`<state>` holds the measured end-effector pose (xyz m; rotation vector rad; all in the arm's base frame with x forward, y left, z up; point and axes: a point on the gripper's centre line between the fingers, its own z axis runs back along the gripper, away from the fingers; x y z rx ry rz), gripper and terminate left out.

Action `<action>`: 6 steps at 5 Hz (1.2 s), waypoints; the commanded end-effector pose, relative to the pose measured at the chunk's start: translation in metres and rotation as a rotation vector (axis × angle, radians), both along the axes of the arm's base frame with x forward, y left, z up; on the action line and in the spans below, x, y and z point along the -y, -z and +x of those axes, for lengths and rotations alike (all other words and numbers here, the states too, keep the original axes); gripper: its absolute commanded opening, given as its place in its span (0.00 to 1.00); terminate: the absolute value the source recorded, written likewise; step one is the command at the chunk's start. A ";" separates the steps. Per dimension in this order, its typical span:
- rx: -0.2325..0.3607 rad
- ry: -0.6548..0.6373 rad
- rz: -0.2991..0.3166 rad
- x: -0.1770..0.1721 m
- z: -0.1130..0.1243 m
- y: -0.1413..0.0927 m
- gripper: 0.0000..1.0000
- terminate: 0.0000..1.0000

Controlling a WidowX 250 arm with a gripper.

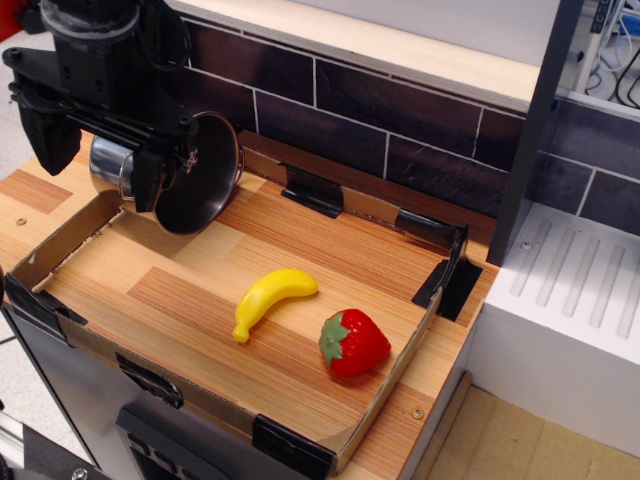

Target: Upright metal pot

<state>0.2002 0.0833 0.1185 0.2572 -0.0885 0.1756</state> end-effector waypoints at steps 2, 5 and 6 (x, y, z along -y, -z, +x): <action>0.032 -0.008 0.026 0.008 0.015 -0.009 1.00 0.00; 0.098 0.000 0.200 0.006 0.061 -0.001 1.00 0.00; 0.131 0.009 0.258 -0.001 0.065 0.011 1.00 0.00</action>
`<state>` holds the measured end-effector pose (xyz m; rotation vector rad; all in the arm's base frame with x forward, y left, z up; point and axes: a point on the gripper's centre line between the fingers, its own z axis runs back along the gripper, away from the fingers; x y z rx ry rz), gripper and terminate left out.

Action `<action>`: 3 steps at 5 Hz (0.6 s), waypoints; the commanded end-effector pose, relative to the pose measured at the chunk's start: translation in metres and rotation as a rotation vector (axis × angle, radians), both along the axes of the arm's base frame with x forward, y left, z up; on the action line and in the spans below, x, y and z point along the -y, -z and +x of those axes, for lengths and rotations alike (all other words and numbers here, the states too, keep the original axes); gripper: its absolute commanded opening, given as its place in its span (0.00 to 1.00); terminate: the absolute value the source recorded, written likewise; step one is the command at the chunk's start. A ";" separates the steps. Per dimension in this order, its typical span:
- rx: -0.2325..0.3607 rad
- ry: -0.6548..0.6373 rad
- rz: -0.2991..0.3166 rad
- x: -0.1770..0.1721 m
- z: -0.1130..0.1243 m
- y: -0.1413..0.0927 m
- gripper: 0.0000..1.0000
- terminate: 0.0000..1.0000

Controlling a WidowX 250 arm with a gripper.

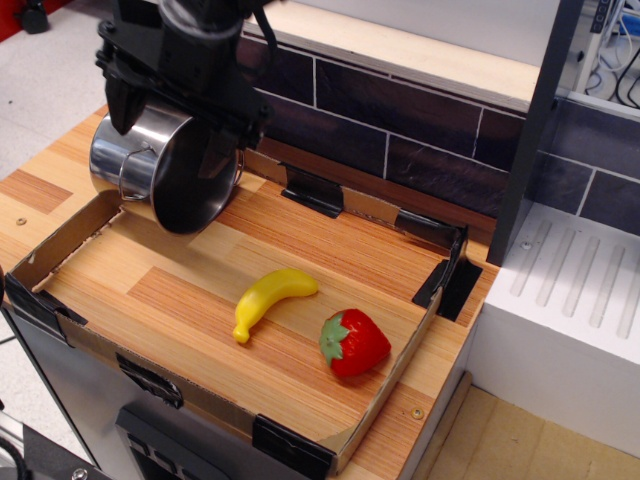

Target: Upright metal pot

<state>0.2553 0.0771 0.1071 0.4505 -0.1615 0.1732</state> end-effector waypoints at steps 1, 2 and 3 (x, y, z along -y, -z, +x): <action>0.114 -0.015 0.083 -0.015 0.021 0.008 1.00 0.00; 0.144 -0.022 0.118 -0.020 0.024 0.015 1.00 0.00; 0.148 -0.034 0.137 -0.028 0.024 0.025 1.00 0.00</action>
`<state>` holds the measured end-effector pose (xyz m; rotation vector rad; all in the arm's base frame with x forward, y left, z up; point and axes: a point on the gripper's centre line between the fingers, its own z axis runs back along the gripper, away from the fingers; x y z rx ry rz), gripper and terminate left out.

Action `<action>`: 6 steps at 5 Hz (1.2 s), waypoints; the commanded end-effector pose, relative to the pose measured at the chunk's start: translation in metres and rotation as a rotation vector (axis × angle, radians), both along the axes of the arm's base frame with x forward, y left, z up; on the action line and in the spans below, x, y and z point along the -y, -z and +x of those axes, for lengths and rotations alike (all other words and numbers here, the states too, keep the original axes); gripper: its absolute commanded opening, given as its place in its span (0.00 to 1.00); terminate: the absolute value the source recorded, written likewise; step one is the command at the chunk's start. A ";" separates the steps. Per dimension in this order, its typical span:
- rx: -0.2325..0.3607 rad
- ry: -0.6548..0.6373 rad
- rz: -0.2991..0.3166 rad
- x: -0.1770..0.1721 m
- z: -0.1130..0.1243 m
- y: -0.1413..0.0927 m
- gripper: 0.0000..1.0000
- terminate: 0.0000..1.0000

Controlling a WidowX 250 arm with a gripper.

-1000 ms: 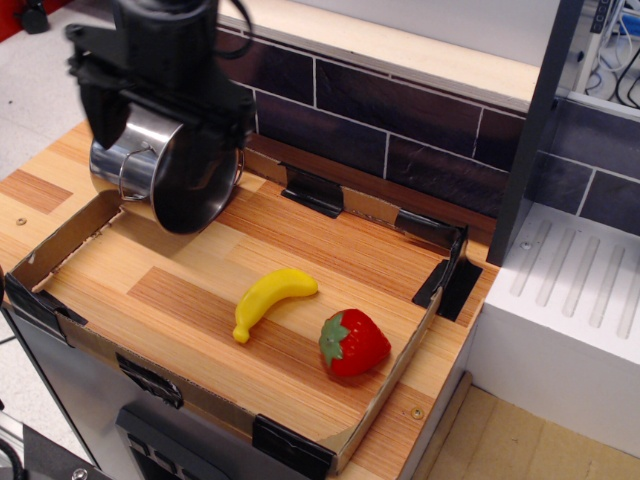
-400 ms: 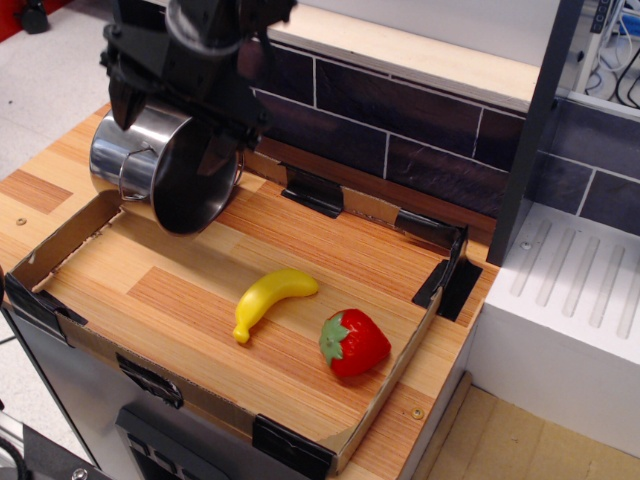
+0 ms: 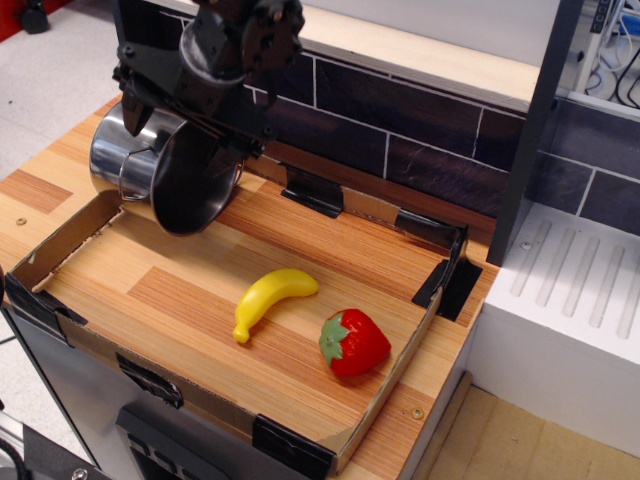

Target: Upright metal pot

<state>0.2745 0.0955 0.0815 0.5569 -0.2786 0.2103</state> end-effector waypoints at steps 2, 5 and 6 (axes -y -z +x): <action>0.038 -0.052 0.015 -0.010 -0.003 0.005 1.00 0.00; 0.105 -0.133 -0.033 -0.010 -0.002 0.002 0.00 0.00; 0.108 -0.141 -0.045 -0.013 0.001 0.000 0.00 0.00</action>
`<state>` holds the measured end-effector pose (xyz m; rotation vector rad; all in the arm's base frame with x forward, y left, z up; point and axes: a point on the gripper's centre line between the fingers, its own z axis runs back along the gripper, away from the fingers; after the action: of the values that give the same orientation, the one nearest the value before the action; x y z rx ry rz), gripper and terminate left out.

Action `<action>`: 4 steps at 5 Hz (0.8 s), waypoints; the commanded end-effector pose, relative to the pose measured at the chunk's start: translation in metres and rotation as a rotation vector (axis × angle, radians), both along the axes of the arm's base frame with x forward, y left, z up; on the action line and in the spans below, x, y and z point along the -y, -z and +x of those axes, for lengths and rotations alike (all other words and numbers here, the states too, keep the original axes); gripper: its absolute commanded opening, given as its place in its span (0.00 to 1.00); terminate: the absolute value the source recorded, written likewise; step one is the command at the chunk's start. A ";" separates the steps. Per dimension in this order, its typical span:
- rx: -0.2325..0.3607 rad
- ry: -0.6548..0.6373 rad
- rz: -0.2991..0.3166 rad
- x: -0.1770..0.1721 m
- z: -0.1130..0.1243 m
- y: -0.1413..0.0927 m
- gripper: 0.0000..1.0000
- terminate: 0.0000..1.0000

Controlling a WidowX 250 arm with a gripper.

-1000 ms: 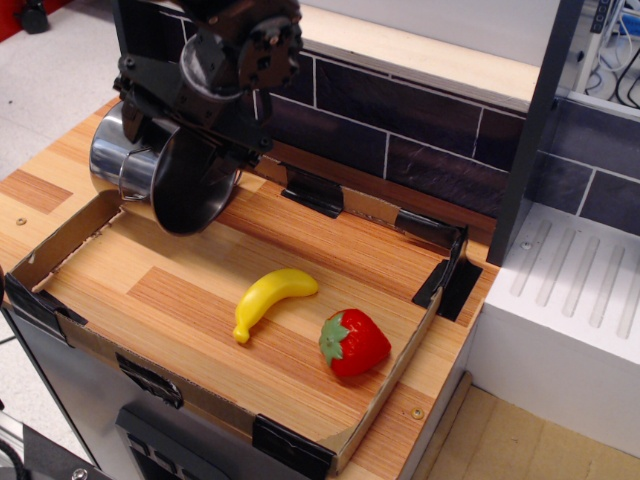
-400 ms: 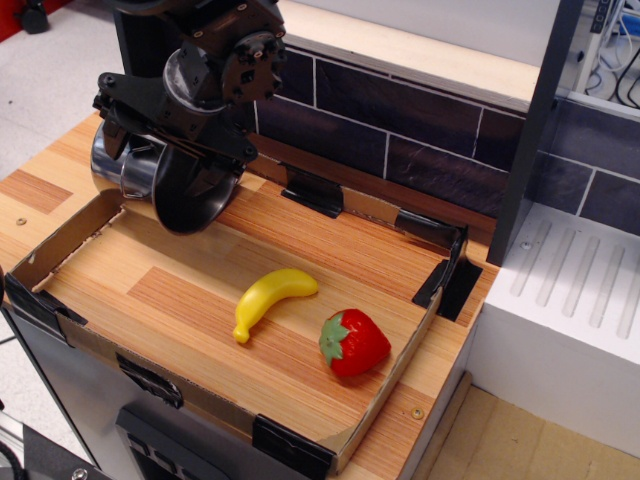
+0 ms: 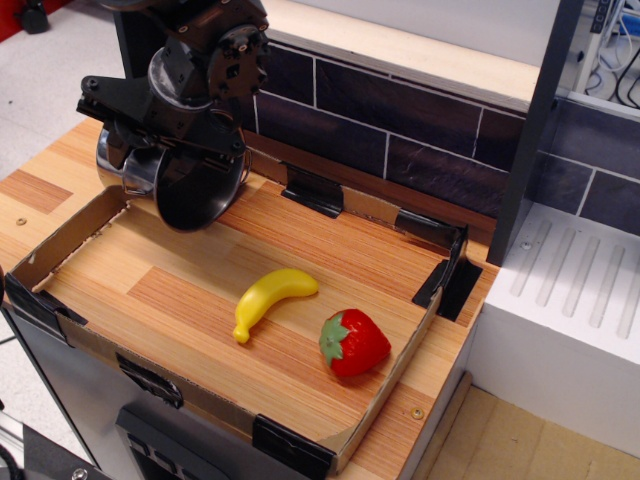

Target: Upright metal pot

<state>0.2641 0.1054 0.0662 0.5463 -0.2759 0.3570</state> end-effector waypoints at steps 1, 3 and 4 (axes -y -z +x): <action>0.038 -0.009 -0.059 -0.013 0.013 -0.020 0.00 0.00; -0.105 0.073 -0.295 -0.034 0.014 -0.035 0.00 0.00; -0.210 0.134 -0.411 -0.040 0.006 -0.028 0.00 0.00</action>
<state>0.2633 0.1405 0.0850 0.1363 0.0075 0.2068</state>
